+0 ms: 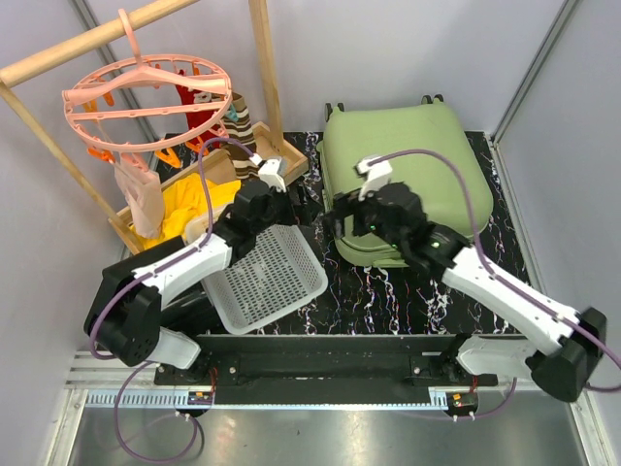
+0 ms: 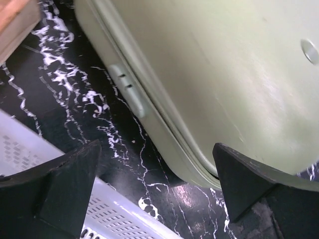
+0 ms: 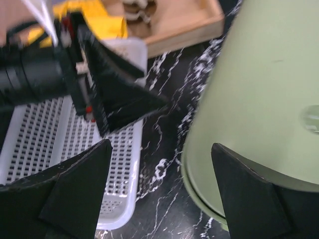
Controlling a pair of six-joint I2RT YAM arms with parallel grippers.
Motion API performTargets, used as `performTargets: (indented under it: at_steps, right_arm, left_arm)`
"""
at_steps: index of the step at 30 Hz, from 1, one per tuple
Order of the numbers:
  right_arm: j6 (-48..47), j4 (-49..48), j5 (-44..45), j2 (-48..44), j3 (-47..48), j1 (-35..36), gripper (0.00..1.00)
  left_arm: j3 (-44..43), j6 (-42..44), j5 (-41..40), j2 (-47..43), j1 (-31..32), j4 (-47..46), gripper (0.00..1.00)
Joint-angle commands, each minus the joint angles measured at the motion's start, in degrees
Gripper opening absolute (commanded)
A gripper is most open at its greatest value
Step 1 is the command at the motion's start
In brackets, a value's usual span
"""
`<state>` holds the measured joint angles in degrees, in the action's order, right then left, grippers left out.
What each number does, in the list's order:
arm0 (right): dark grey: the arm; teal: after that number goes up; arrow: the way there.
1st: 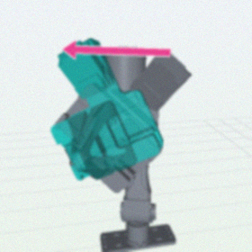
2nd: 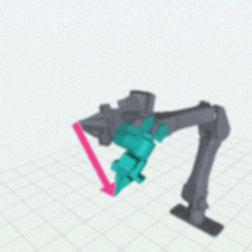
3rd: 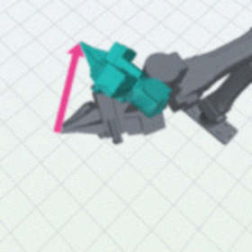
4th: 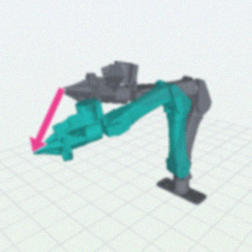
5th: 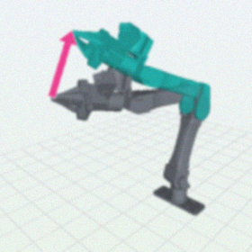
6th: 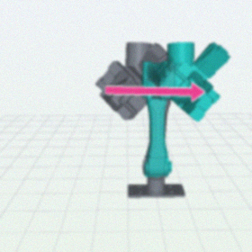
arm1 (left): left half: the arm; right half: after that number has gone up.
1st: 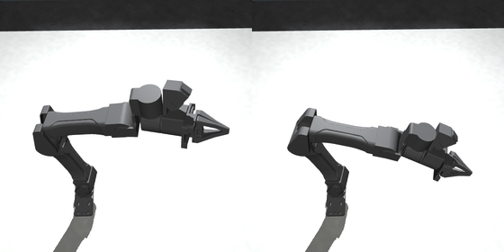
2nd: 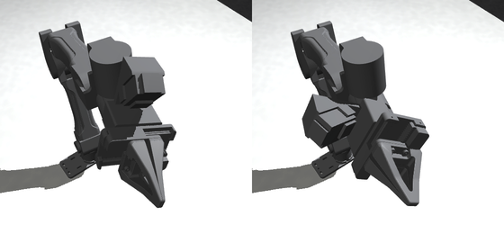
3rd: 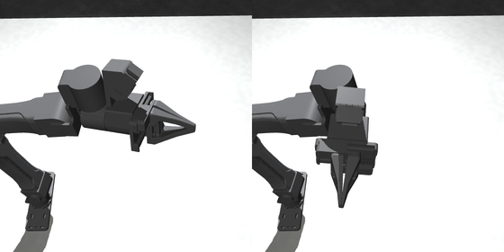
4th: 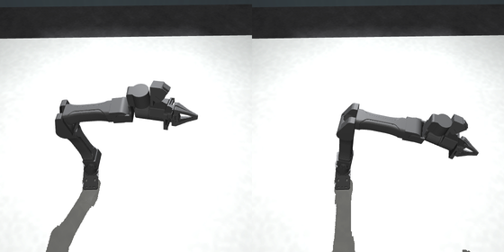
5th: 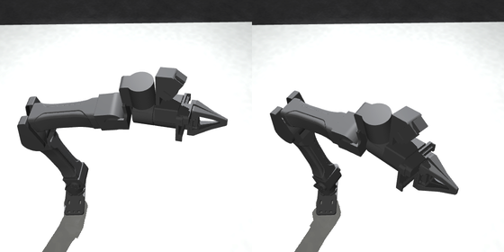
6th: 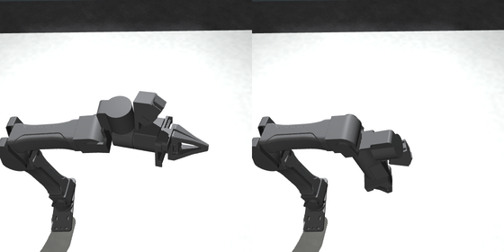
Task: Open, take out, and arrange the luggage
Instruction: Adjust the position of the luggage
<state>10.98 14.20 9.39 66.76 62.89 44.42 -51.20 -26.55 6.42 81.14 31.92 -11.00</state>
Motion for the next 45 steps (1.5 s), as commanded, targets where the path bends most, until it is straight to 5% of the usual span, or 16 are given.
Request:
performTargets:
  at_steps: [1, 13, 17, 27, 32, 45]
  right_arm:
    - [-1.14, -0.92, 2.82, 6.87, 4.34, 5.66, 0.91]
    - [1.15, -5.5, 17.95, 20.49, 9.17, 9.98, 0.91]
    - [2.29, -2.17, 18.99, 26.65, 13.38, 10.24, 0.91]
    - [-1.49, 9.17, 40.78, 39.66, 23.76, 10.51, 0.94]
    - [-6.4, 12.34, 51.05, 39.85, 25.35, 10.16, 0.96]
    - [-13.79, 13.14, 58.19, 35.37, 22.62, 7.52, 0.97]
  left_arm:
    - [-1.01, -3.25, -2.37, 0.94, -2.74, -0.07, 0.99]
    - [0.93, -2.9, -6.15, -1.87, -10.39, -1.39, 0.98]
    - [0.84, -3.42, -6.15, -1.95, -11.27, -1.91, 0.98]
    - [1.36, -2.2, -8.26, -3.8, -11.88, -1.65, 0.99]
    - [1.72, -1.84, -8.35, -4.59, -12.06, -1.91, 0.99]
    - [0.75, -3.42, -1.77, -1.43, -11.8, -5.16, 0.97]
